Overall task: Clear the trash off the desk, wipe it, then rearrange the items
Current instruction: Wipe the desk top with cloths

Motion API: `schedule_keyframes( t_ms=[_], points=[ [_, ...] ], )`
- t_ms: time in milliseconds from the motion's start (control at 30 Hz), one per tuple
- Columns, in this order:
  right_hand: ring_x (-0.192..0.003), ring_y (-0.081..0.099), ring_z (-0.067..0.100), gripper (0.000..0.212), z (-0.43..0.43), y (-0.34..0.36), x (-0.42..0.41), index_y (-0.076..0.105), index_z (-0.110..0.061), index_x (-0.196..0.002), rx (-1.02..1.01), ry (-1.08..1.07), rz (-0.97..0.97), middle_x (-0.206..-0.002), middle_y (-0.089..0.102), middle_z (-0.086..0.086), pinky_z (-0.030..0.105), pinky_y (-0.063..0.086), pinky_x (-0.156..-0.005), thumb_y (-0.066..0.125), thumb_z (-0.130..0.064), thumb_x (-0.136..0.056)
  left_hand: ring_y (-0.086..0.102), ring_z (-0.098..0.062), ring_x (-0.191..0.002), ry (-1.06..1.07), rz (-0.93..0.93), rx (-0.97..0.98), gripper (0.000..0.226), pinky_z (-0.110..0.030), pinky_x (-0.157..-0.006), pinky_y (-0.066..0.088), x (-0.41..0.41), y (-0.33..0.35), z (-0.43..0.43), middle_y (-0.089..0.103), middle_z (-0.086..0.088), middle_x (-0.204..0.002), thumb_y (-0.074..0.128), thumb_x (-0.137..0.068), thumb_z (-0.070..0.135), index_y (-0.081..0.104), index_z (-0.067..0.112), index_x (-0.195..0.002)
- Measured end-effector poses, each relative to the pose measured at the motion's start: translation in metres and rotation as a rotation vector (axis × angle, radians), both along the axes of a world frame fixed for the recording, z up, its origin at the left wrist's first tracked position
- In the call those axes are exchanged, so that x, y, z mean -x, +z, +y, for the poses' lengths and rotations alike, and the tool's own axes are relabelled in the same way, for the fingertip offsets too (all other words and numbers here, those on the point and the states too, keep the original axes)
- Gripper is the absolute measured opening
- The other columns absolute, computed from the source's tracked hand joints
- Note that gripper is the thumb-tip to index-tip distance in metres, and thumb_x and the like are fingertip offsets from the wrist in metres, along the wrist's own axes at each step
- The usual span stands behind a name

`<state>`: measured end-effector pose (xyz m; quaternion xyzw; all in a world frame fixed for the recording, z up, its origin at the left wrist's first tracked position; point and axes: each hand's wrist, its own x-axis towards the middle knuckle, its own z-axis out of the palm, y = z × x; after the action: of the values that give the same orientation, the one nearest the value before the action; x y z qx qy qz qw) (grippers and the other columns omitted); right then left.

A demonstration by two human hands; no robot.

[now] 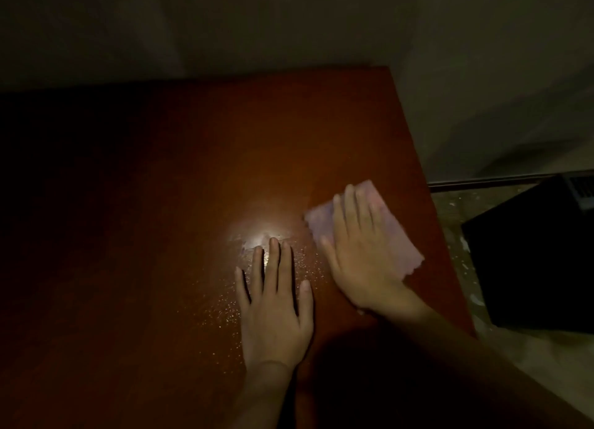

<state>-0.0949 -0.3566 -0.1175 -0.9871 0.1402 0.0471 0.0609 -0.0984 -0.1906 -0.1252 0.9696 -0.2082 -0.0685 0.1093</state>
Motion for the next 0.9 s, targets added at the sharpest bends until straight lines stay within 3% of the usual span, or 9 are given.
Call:
schedule_keyframes(
  t_ms=[100, 200, 333, 400, 467, 567, 700, 833, 900],
  points=[
    [-0.145, 0.009, 0.037, 0.069, -0.009, -0.001, 0.064, 0.023, 0.000, -0.147, 0.063, 0.080, 0.080, -0.154, 0.014, 0.023, 0.050, 0.012, -0.114, 0.009, -0.047, -0.098, 0.007, -0.019, -0.148, -0.006, -0.001, -0.016, 0.061, -0.048, -0.116, 0.005, 0.000, -0.003, 0.001, 0.017, -0.001, -0.160, 0.010, -0.101, 0.050, 0.022, 0.018, -0.152],
    [-0.146, 0.003, 0.034, 0.071, -0.036, 0.000, 0.075, 0.015, -0.001, -0.148, 0.100, -0.001, 0.108, -0.156, 0.008, 0.021, 0.049, 0.010, -0.116, -0.001, -0.047, -0.097, 0.008, -0.020, -0.148, -0.004, -0.013, 0.002, 0.061, -0.049, -0.115, 0.006, 0.000, -0.004, -0.001, 0.017, -0.001, -0.160, 0.014, -0.101, 0.050, 0.021, 0.019, -0.152],
    [-0.146, -0.010, 0.030, 0.072, -0.044, 0.000, -0.014, -0.001, -0.004, -0.150, 0.012, -0.278, -0.027, -0.157, -0.007, 0.019, 0.042, -0.010, -0.117, -0.004, -0.049, -0.093, 0.006, -0.018, -0.148, -0.004, -0.038, 0.058, 0.062, -0.048, -0.116, 0.003, 0.002, -0.007, 0.000, 0.017, 0.000, -0.160, 0.011, -0.101, 0.051, 0.019, 0.019, -0.153],
    [-0.145, -0.014, 0.031, 0.070, -0.042, -0.002, -0.067, -0.007, -0.004, -0.149, -0.031, -0.308, -0.022, -0.157, -0.014, 0.019, 0.043, -0.012, -0.116, 0.001, -0.049, -0.097, 0.008, -0.018, -0.148, 0.008, -0.050, 0.090, 0.061, -0.048, -0.115, 0.004, 0.002, -0.006, 0.001, 0.019, -0.001, -0.159, 0.009, -0.101, 0.051, 0.019, 0.019, -0.152],
    [-0.145, -0.015, 0.032, 0.069, -0.032, -0.002, -0.086, -0.007, -0.003, -0.149, -0.041, -0.249, -0.030, -0.157, -0.014, 0.020, 0.044, -0.010, -0.118, 0.004, -0.048, -0.098, 0.010, -0.018, -0.147, 0.007, -0.057, 0.106, 0.061, -0.047, -0.115, 0.003, 0.002, -0.005, -0.001, 0.020, -0.002, -0.159, 0.009, -0.101, 0.051, 0.019, 0.019, -0.152],
    [-0.145, -0.016, 0.029, 0.072, -0.007, 0.000, -0.037, -0.006, -0.005, -0.149, -0.014, -0.023, -0.039, -0.157, -0.012, 0.018, 0.041, -0.013, -0.118, -0.007, -0.050, -0.093, 0.005, -0.017, -0.148, 0.011, -0.053, 0.074, 0.062, -0.047, -0.115, 0.002, 0.000, -0.003, -0.002, 0.017, -0.001, -0.160, 0.009, -0.101, 0.052, 0.015, 0.019, -0.153],
    [-0.147, 0.002, 0.029, 0.065, -0.006, 0.000, 0.058, 0.012, -0.005, -0.149, 0.062, 0.076, -0.074, -0.157, 0.007, 0.017, 0.043, 0.003, -0.116, 0.008, -0.047, -0.100, 0.000, -0.014, -0.147, 0.019, -0.067, 0.072, 0.062, -0.046, -0.117, -0.003, 0.001, -0.001, -0.003, 0.014, 0.000, -0.159, 0.009, -0.100, 0.052, 0.012, 0.020, -0.153],
    [-0.146, -0.008, 0.028, 0.071, -0.020, -0.004, 0.034, -0.001, -0.005, -0.148, 0.012, -0.128, -0.062, -0.158, -0.004, 0.017, 0.040, -0.010, -0.118, -0.005, -0.050, -0.093, -0.006, -0.013, -0.147, 0.023, -0.063, 0.099, 0.062, -0.042, -0.118, -0.011, 0.002, 0.001, -0.003, 0.005, 0.003, -0.160, 0.008, -0.099, 0.054, 0.002, 0.023, -0.152],
    [-0.146, -0.010, 0.030, 0.077, -0.006, -0.005, 0.009, -0.002, -0.004, -0.150, -0.017, -0.225, -0.069, -0.157, -0.008, 0.018, 0.044, -0.008, -0.118, -0.011, -0.050, -0.088, -0.009, -0.012, -0.147, 0.032, -0.051, 0.122, 0.063, -0.041, -0.118, -0.013, 0.003, 0.002, -0.002, 0.000, 0.005, -0.160, 0.006, -0.097, 0.055, -0.003, 0.024, -0.152]
  ],
)
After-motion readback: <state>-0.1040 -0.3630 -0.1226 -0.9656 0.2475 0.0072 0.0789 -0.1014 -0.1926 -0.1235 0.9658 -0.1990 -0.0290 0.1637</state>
